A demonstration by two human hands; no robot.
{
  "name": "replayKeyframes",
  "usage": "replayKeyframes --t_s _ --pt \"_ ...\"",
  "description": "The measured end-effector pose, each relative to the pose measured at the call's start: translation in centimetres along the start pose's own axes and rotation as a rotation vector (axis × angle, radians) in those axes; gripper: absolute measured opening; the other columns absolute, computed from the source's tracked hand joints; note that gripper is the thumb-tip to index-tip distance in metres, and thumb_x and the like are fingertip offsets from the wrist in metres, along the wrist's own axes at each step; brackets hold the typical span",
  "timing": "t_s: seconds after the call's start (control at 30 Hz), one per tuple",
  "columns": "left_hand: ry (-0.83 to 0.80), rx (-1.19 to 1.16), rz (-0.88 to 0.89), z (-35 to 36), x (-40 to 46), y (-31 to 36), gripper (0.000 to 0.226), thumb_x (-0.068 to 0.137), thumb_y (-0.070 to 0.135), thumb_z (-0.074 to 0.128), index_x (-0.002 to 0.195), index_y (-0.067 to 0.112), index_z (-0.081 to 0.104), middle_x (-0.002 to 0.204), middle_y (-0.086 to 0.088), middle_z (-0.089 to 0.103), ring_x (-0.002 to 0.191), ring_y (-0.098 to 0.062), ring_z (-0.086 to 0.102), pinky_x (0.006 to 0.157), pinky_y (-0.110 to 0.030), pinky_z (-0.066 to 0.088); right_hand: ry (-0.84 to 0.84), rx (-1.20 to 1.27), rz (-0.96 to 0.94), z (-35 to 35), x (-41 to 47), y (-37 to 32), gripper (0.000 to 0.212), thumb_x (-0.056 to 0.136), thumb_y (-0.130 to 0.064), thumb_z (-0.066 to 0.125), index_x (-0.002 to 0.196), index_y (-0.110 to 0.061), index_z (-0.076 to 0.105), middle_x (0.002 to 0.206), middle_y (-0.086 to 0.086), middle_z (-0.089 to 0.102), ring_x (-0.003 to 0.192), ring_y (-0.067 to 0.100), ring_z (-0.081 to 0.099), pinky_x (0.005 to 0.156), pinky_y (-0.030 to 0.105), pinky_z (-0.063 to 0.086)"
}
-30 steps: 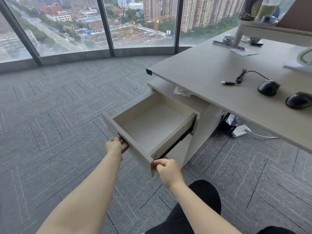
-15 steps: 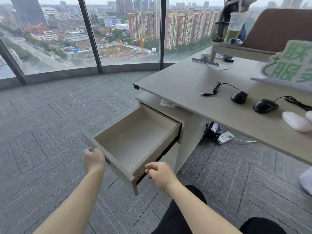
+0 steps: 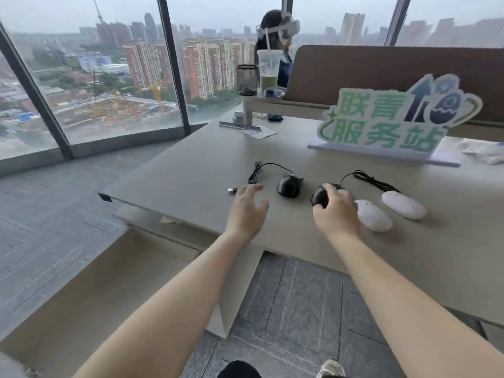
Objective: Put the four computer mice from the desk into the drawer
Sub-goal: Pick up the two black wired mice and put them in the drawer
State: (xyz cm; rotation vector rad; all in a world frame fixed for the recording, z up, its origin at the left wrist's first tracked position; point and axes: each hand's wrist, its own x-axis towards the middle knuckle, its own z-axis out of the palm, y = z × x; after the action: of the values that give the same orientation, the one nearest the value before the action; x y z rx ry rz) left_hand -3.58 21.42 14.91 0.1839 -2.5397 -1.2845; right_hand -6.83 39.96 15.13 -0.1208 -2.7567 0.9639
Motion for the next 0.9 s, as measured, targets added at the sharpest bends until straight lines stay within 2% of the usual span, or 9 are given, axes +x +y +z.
replayKeyframes --t_s 0.1,0.2,0.33,0.43,0.57,0.63,0.73,0.8,0.9 --pt "-0.085 0.068 0.009 4.1 4.1 1.5 0.05 0.09 0.022 0.053 0.14 0.019 0.046 0.146 -0.006 0.042 0.128 -0.025 0.048 0.103 -0.031 0.037 -0.095 -0.103 0.017 0.5 3.4 1.0 0.056 0.092 -0.032 0.045 0.146 -0.032 0.034 0.152 0.012 0.03 0.133 0.039 0.035 0.105 0.047 0.035" --pt "-0.135 0.139 -0.011 7.0 7.5 1.6 0.056 0.088 0.026 0.054 0.142 0.025 0.042 0.149 -0.009 0.038 0.134 -0.029 0.043 0.107 -0.034 0.036 -0.15 -0.198 0.023 1.3 5.5 1.1 0.054 0.095 -0.041 0.04 0.147 -0.033 0.032 0.158 0.013 0.02 0.135 0.042 0.035 0.106 0.047 0.034" --pt "-0.184 0.287 -0.024 9.3 10.2 1.5 0.06 0.086 0.034 0.055 0.143 0.034 0.04 0.153 -0.011 0.036 0.136 -0.036 0.038 0.109 -0.042 0.037 -0.13 -0.221 0.032 2.2 7.3 1.2 0.046 0.094 -0.045 0.043 0.137 -0.026 0.045 0.15 0.016 0.033 0.127 0.044 0.039 0.106 0.044 0.033" --pt "-0.145 0.358 -0.013 9.7 10.9 1.9 0.054 0.082 0.032 0.057 0.135 0.033 0.047 0.138 -0.01 0.05 0.126 -0.035 0.045 0.099 -0.042 0.044 -0.055 -0.202 -0.018 2.5 7.6 1.6 0.031 0.092 -0.037 0.051 0.118 -0.019 0.052 0.129 0.015 0.048 0.11 0.043 0.047 0.096 0.041 0.037" --pt "-0.053 0.471 -0.025 8.9 10.4 2.2 0.043 0.081 0.03 0.06 0.122 0.025 0.049 0.119 -0.017 0.056 0.112 -0.038 0.052 0.082 -0.04 0.045 -0.052 -0.167 -0.075 2.7 7.7 2.3 0.02 0.084 -0.015 0.053 0.104 -0.015 0.048 0.119 0.015 0.051 0.101 0.041 0.047 0.081 0.039 0.033" --pt "-0.014 0.415 -0.066 7.6 9.7 1.9 0.045 0.079 0.029 0.061 0.121 0.023 0.046 0.118 -0.017 0.056 0.11 -0.038 0.051 0.079 -0.038 0.042 -0.033 -0.074 -0.117 2.5 7.3 2.0 0.026 0.079 -0.013 0.055 0.104 -0.016 0.048 0.119 0.015 0.052 0.103 0.04 0.047 0.082 0.038 0.032" --pt "0.088 0.165 -0.127 3.6 7.9 1.8 0.052 0.075 0.029 0.063 0.124 0.024 0.045 0.118 -0.01 0.056 0.112 -0.032 0.049 0.082 -0.036 0.042 0.049 0.182 -0.196 1.0 5.8 -0.8 0.034 0.081 -0.013 0.059 0.115 -0.012 0.053 0.122 0.014 0.053 0.108 0.036 0.047 0.088 0.036 0.035" --pt "0.199 -0.003 -0.09 -0.2 6.4 2.5 0.055 0.075 0.026 0.064 0.126 0.024 0.046 0.117 -0.01 0.057 0.111 -0.029 0.052 0.088 -0.042 0.049 0.094 0.3 -0.29 -0.3 4.3 -3.9 0.038 0.08 -0.017 0.059 0.118 -0.013 0.053 0.121 0.012 0.056 0.108 0.031 0.049 0.089 0.034 0.038" --pt "0.377 -0.096 -0.012 -7.0 4.1 3.5 0.054 0.077 0.024 0.065 0.128 0.021 0.048 0.121 -0.009 0.057 0.108 -0.025 0.053 0.093 -0.038 0.046 0.091 0.449 -0.421 -1.7 1.4 -9.1 0.043 0.077 -0.023 0.054 0.119 -0.017 0.054 0.119 0.007 0.058 0.107 0.026 0.05 0.087 0.028 0.036"
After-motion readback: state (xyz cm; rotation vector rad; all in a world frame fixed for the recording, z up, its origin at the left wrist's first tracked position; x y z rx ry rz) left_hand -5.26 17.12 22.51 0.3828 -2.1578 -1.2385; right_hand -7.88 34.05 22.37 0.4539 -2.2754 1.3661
